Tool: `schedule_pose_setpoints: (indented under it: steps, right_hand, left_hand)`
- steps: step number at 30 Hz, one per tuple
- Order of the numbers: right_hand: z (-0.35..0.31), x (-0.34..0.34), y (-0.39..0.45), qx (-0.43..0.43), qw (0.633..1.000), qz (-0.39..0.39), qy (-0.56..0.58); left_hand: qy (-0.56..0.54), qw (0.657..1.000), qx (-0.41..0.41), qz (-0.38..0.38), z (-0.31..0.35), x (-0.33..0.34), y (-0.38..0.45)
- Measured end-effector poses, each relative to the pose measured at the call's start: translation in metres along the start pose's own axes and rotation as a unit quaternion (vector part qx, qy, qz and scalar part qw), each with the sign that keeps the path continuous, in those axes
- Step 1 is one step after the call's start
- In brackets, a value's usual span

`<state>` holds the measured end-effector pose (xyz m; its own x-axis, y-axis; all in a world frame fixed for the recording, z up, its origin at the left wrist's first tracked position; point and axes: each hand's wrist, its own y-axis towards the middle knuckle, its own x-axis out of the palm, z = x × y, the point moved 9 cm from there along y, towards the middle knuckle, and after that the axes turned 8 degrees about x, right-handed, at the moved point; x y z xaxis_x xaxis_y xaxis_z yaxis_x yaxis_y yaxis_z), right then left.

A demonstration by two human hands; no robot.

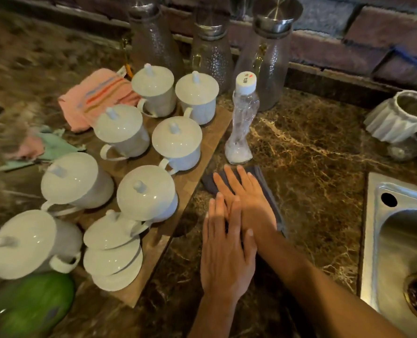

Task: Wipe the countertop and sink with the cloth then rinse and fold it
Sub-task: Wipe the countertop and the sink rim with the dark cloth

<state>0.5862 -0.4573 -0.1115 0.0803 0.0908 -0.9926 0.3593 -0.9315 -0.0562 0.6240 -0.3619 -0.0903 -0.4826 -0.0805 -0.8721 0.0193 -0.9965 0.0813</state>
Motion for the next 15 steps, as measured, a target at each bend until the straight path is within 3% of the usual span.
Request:
schedule_pose_setpoints:
  steps: [3, 5, 7, 12, 15]
  right_hand:
    - [-0.011, 0.001, -0.013, -0.112, 0.993, -0.019, -0.036]
    - [0.004, 0.001, -0.031, -0.132, 0.989, -0.055, -0.046]
    - [0.039, -0.003, -0.039, -0.076, 0.994, -0.077, -0.026]
    - [0.173, -0.023, -0.019, 0.187, 0.982, -0.027, -0.022]
    - [0.189, -0.026, -0.012, 0.247, 0.969, -0.027, -0.013]
  left_hand:
    - [-0.017, 1.000, 0.002, 0.008, -0.002, -0.001, -0.001]
    - [-0.011, 1.000, 0.012, 0.003, -0.001, 0.000, 0.000]
    - [0.004, 1.000, 0.014, -0.015, 0.000, 0.003, 0.000]
    - [0.052, 0.997, -0.019, -0.056, -0.005, 0.011, 0.003]
    - [0.091, 0.993, -0.036, -0.069, -0.004, 0.016, 0.005]
